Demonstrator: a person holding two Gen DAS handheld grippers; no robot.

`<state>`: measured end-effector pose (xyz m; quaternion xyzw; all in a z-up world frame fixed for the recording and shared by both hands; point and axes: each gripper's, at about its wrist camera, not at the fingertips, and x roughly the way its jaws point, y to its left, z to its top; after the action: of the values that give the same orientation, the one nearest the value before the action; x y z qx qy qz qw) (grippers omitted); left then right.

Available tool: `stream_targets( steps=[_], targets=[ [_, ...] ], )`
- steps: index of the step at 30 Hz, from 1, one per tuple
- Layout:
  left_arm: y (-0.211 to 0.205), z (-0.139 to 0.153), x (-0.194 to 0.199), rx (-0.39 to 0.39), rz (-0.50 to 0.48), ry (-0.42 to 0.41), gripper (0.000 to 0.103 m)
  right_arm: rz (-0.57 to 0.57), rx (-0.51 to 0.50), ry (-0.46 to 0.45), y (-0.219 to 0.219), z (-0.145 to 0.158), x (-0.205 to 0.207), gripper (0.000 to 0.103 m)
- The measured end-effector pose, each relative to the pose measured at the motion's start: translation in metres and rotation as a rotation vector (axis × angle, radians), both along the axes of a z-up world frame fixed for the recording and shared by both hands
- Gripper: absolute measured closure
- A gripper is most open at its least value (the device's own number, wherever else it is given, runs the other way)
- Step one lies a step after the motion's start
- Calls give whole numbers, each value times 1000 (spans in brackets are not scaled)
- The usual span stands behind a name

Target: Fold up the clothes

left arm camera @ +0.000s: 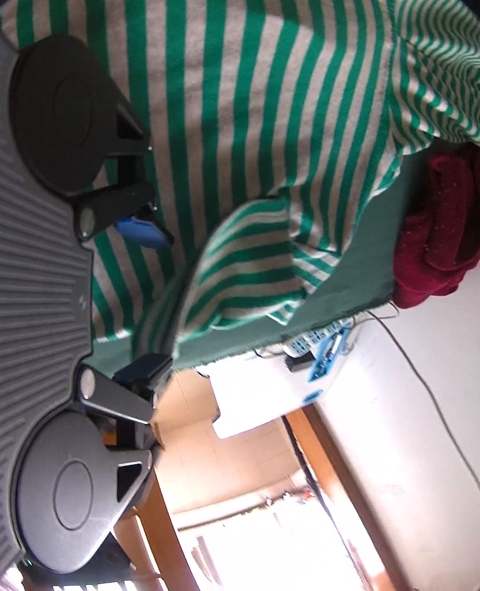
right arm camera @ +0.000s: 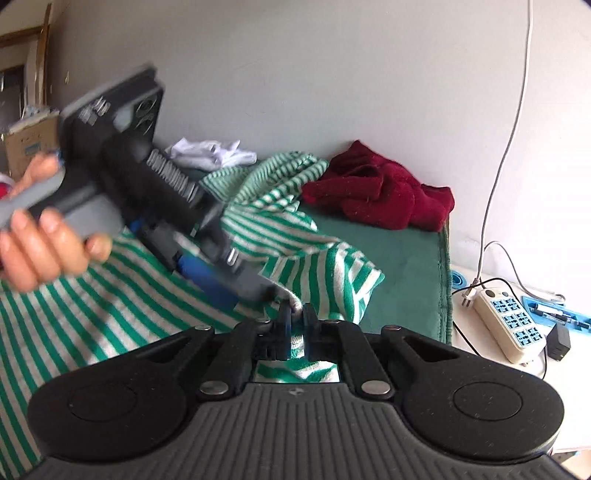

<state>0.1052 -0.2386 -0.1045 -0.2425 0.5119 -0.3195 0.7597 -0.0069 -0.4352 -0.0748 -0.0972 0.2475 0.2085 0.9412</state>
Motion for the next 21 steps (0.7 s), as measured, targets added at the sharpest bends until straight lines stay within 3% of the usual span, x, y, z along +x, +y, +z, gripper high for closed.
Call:
stream_targets(
  steps=[4, 7, 9, 16, 18, 21],
  targets=[
    [-1, 6, 5, 26, 26, -34, 14, 13, -17, -3, 3, -3, -7, 98],
    [-3, -3, 14, 29, 43, 11, 13, 19, 13, -15, 3, 0, -10, 98],
    [-3, -8, 17, -10, 61, 50, 15, 20, 21, -30, 2, 1, -11, 98],
    [-15, -13, 21, -10, 85, 63, 18, 10, 70, -70, -3, 6, -15, 98],
    [-14, -16, 26, 5, 95, 73, 28, 19, 66, -74, -2, 6, -16, 98],
    [-9, -24, 36, -9, 112, 107, 70, 24, 56, -77, 1, 6, -19, 98]
  ],
)
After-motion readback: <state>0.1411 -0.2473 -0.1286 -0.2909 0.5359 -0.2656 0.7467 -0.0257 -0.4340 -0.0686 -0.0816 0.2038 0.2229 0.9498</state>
